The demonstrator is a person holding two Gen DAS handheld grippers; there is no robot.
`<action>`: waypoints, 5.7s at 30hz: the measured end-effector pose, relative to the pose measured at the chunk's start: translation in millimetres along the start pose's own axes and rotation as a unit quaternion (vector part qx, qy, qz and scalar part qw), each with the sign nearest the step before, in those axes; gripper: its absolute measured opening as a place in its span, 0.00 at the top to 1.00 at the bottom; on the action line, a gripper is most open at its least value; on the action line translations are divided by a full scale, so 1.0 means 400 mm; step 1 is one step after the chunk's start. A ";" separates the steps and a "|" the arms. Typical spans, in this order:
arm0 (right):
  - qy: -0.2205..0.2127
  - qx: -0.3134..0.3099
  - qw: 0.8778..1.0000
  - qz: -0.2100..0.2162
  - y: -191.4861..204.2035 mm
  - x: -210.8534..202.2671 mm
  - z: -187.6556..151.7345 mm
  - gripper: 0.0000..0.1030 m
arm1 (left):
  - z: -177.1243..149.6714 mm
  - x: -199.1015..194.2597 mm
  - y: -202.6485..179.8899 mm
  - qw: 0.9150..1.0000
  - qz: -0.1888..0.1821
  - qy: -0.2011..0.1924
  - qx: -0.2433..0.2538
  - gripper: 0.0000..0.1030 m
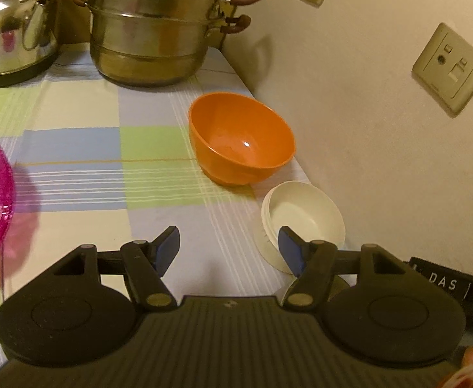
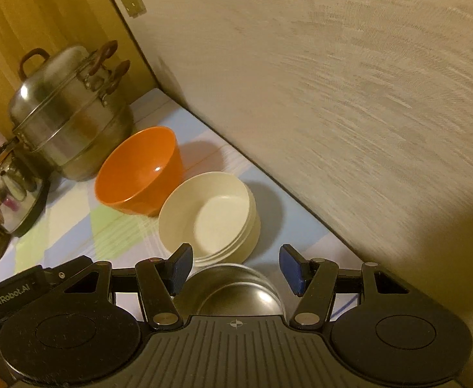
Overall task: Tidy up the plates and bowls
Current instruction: 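Move both tools to the cream-white bowl stack beside the orange bowl, then close both tools on the rim of the cream-white bowl stack, then lift the white bowls with both tools and carry them over the orange bowl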
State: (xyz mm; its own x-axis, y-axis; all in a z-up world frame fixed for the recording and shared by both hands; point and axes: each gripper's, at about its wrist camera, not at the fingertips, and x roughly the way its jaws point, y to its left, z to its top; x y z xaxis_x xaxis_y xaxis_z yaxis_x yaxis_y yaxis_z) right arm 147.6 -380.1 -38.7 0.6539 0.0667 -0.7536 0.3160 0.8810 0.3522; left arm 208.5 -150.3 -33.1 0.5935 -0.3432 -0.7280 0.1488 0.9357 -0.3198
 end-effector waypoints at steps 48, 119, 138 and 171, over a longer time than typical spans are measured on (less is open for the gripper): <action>0.021 0.024 0.999 -0.012 -0.022 0.203 0.045 0.75 | 0.012 0.274 -0.055 0.998 -0.047 0.046 0.015 0.76; -0.037 -0.029 0.998 0.038 0.142 0.048 0.087 0.88 | 0.134 0.037 -0.028 0.998 -0.041 -0.033 0.023 0.88; -0.023 -0.051 0.998 0.042 0.231 0.209 0.206 0.88 | 0.282 0.162 0.024 0.999 -0.023 -0.028 0.013 0.88; 0.016 -0.078 0.997 0.018 0.245 0.390 0.210 0.87 | 0.292 0.312 0.065 1.000 0.000 0.020 0.019 0.88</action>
State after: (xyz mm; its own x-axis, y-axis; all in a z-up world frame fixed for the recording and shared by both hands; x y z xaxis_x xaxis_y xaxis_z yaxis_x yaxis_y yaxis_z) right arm 338.3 -322.8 -75.2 0.6399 0.1132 -0.7601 0.1797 0.9396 0.2913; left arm 378.8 -159.4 -61.4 0.5609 -0.3448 -0.7527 0.1794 0.9382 -0.2960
